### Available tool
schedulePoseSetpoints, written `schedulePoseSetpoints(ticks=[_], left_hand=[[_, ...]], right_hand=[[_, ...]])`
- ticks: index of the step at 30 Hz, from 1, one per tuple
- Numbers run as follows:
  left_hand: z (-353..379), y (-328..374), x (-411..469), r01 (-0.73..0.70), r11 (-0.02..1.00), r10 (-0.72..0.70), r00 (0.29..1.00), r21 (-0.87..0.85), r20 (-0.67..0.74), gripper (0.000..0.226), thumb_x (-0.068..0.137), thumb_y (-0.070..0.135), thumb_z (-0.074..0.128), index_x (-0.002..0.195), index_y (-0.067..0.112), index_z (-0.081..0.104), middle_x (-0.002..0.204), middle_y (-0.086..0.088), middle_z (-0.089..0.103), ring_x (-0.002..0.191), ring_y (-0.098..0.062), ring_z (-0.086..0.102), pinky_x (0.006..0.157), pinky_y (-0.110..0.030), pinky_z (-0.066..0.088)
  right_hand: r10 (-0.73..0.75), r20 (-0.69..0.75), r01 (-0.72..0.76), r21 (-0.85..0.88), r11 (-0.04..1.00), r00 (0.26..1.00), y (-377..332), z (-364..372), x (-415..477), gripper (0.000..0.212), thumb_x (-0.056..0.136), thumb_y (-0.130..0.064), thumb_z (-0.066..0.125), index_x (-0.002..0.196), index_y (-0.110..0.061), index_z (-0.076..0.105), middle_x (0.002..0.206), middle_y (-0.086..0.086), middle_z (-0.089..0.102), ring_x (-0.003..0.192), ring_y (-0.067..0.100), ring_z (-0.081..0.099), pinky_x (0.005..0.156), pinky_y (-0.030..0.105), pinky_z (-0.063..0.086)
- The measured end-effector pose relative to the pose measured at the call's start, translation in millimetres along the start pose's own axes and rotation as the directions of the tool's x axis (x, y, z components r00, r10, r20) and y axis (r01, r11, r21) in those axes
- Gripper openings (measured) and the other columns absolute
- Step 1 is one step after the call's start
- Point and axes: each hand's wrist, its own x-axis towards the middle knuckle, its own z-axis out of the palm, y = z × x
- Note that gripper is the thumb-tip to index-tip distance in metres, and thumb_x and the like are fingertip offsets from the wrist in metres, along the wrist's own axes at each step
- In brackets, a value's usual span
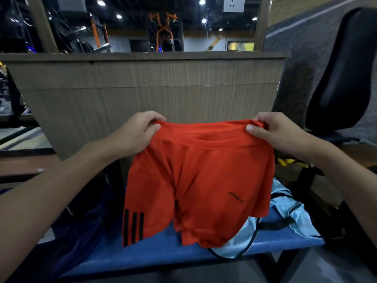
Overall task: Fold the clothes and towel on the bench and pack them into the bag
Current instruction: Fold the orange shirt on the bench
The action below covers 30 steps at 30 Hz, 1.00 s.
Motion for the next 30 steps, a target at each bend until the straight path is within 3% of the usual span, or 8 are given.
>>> schedulePoseSetpoints(ticks=[4,8,11,14,16,19,22,30], left_hand=[[-4.5,3.2,1.3,0.049,0.999,-0.049,0.987,-0.003,-0.150,0.013,0.099,0.007,0.054,0.102,0.007,0.066,0.081,-0.012,0.066,0.075,-0.022,0.060,0.065,-0.026,0.042],[-6.1,4.7,5.7,0.113,0.982,-0.142,0.969,-0.149,-0.200,0.010,0.098,0.004,0.054,0.098,0.008,0.064,0.075,-0.005,0.060,0.064,-0.008,0.052,0.058,-0.017,0.039],[-5.8,7.8,8.1,0.142,0.952,-0.201,0.958,-0.271,-0.205,0.017,0.100,0.003,0.050,0.103,0.012,0.064,0.075,0.005,0.057,0.055,0.007,0.049,0.054,-0.008,0.036],[-13.4,6.4,5.1,0.156,0.940,-0.187,0.980,-0.303,-0.074,0.036,0.091,0.019,0.071,0.124,0.009,0.061,0.102,0.004,0.066,0.088,0.012,0.060,0.084,-0.008,0.045],[-18.8,1.6,2.7,0.152,0.960,-0.159,0.987,-0.234,-0.013,0.049,0.081,0.018,0.081,0.125,0.008,0.061,0.117,-0.004,0.068,0.107,-0.007,0.064,0.099,-0.022,0.048],[-19.7,0.1,-1.2,0.163,0.972,-0.180,0.979,-0.170,-0.090,0.019,0.079,0.014,0.083,0.092,0.016,0.070,0.087,-0.002,0.073,0.074,-0.003,0.065,0.074,-0.021,0.055],[-15.6,-1.6,-5.1,0.238,0.957,-0.266,0.949,-0.169,-0.172,0.021,0.076,0.021,0.085,0.070,0.018,0.065,0.069,-0.002,0.069,0.057,-0.007,0.060,0.058,-0.025,0.049],[-25.9,7.8,-8.2,0.189,0.897,-0.254,0.961,-0.399,-0.114,0.021,0.085,0.013,0.075,0.082,0.014,0.054,0.058,0.010,0.070,0.054,0.002,0.065,0.052,-0.014,0.050]], right_hand=[[0.002,-0.085,0.006,0.095,0.995,0.996,-5.6,3.6,0.2,0.031,0.099,-0.025,0.055,0.077,-0.004,0.057,0.064,0.001,0.048,0.058,0.010,0.044,0.052,0.025,0.034],[0.073,-0.096,-0.036,0.336,0.941,0.993,-15.0,5.9,-3.3,0.027,0.097,-0.028,0.057,0.080,-0.007,0.059,0.072,0.008,0.054,0.065,0.019,0.047,0.057,0.030,0.039],[0.063,0.021,-0.065,0.462,0.884,0.998,-23.4,0.4,-6.0,0.049,0.086,-0.042,0.061,0.096,0.006,0.063,0.086,0.016,0.065,0.079,0.027,0.057,0.076,0.041,0.049],[0.040,0.115,-0.104,0.633,0.767,0.993,-25.8,-9.5,-7.8,0.060,0.087,-0.036,0.058,0.116,0.017,0.057,0.116,0.035,0.061,0.105,0.041,0.058,0.100,0.046,0.047],[0.011,0.141,-0.101,0.650,0.753,0.990,-21.9,-13.8,-6.9,0.068,0.083,-0.041,0.067,0.115,0.018,0.056,0.116,0.035,0.060,0.103,0.038,0.057,0.097,0.038,0.050],[-0.002,0.151,-0.086,0.576,0.813,0.989,-14.9,-12.0,-4.5,0.060,0.067,-0.058,0.079,0.086,-0.003,0.066,0.084,0.014,0.064,0.075,0.019,0.058,0.069,0.023,0.051],[0.009,0.050,-0.035,0.540,0.841,0.999,-16.8,-5.7,-5.5,0.038,0.079,-0.047,0.071,0.079,-0.011,0.062,0.071,0.003,0.062,0.062,0.009,0.054,0.060,0.021,0.045],[0.024,-0.185,0.074,0.506,0.859,0.983,-25.6,-9.2,-6.1,0.025,0.082,-0.038,0.062,0.073,-0.016,0.054,0.056,-0.009,0.059,0.050,0.002,0.048,0.046,0.015,0.038]])
